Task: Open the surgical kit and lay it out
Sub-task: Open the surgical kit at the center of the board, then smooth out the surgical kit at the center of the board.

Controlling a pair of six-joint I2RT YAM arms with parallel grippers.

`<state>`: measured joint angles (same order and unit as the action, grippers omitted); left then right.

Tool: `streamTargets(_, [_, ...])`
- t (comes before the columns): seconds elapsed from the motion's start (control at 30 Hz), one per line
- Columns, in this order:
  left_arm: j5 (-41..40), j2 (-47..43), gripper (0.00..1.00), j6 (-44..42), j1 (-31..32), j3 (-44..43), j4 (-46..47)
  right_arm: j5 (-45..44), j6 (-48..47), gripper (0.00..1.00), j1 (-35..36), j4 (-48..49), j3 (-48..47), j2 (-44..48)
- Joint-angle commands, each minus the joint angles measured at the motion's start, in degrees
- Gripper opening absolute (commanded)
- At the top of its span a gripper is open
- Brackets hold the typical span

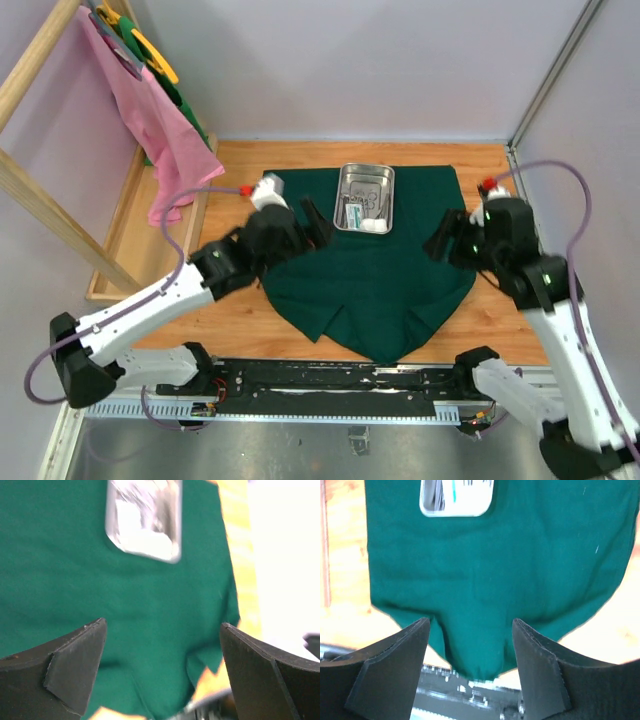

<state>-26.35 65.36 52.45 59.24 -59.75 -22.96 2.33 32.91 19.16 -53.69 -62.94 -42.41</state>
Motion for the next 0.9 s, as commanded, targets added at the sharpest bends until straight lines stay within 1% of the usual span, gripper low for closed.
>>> streamTargets(0.0, [7.2,3.8,0.99,-11.9,-19.4,-3.3,-1.5,-2.6,-10.6,0.68,-5.2,7.3,-11.6,-19.0])
streamTargets(0.07, [8.6,9.0,0.99,-15.1,-25.2,-6.8,-0.8,1.7,-11.9,0.68,-11.8,9.5,-17.6,-27.4])
streamTargets(0.13, [10.9,16.0,0.99,-17.0,-29.3,-11.3,-0.2,4.4,-12.2,0.66,-16.6,10.8,-23.9,-36.1])
streamTargets(0.23, [15.3,23.2,0.98,-18.7,-34.9,-13.4,4.9,5.4,-13.8,0.66,-20.6,11.8,-33.0,-48.5])
streamTargets(0.37, [16.6,33.2,0.96,-20.5,-40.6,-17.6,8.2,13.5,-14.8,0.66,-26.0,12.4,-44.2,-63.2])
streamTargets(0.47, [15.5,41.2,0.95,-21.3,-42.9,-22.4,8.0,17.1,-14.0,0.64,-29.2,12.9,-50.1,-72.7])
streamTargets(0.57, [14.8,48.9,0.95,-21.8,-44.3,-27.8,7.8,16.9,-14.2,0.63,-30.9,13.1,-55.1,-80.7])
streamTargets(0.73, [12.7,58.0,0.95,-22.7,-44.9,-34.7,6.3,14.4,-16.2,0.61,-31.5,11.7,-62.6,-89.5])
streamTargets(0.87, [10.9,61.3,0.95,-24.0,-45.0,-36.7,6.5,13.0,-17.1,0.61,-31.4,11.8,-63.5,-92.9])
